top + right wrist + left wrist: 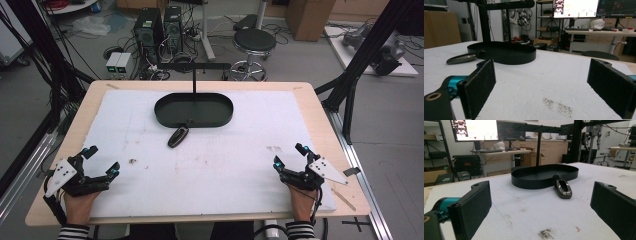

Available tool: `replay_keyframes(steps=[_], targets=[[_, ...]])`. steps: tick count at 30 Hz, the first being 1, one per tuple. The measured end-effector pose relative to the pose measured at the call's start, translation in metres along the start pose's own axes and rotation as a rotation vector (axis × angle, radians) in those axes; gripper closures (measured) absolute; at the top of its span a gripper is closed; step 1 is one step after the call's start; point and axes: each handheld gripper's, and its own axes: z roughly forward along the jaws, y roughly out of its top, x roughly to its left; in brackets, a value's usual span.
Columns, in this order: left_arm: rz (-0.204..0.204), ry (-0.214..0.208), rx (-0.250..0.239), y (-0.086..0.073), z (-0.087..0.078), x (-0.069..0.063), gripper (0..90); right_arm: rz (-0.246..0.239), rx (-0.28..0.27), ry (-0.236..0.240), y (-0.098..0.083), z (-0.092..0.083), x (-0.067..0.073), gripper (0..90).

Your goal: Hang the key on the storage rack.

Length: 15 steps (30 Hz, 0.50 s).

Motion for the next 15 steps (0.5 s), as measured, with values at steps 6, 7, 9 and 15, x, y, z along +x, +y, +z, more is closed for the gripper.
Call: replay_keyframes(steps=[6,7,9,15], targets=[[-0.003,0.007,-0.002,0.0,-0.0001,0.0001,4.0,0.001,0.001,0.0,0.0002,0.0002,-0.0004,7.3],[-0.005,0.009,0.003,0.0001,-0.0001,0.0004,4.0,0.002,0.006,0.001,0.0003,0.0003,-0.0007,7.3],[-0.011,0.01,0.003,0.0002,0.0003,0.0005,4.0,0.006,0.008,0.001,0.0003,0.0002,-0.0006,7.3],[-0.005,0.013,0.002,0.0001,0.0001,0.0,4.0,0.006,0.012,-0.003,0.0005,0.001,-0.0004,7.3]])
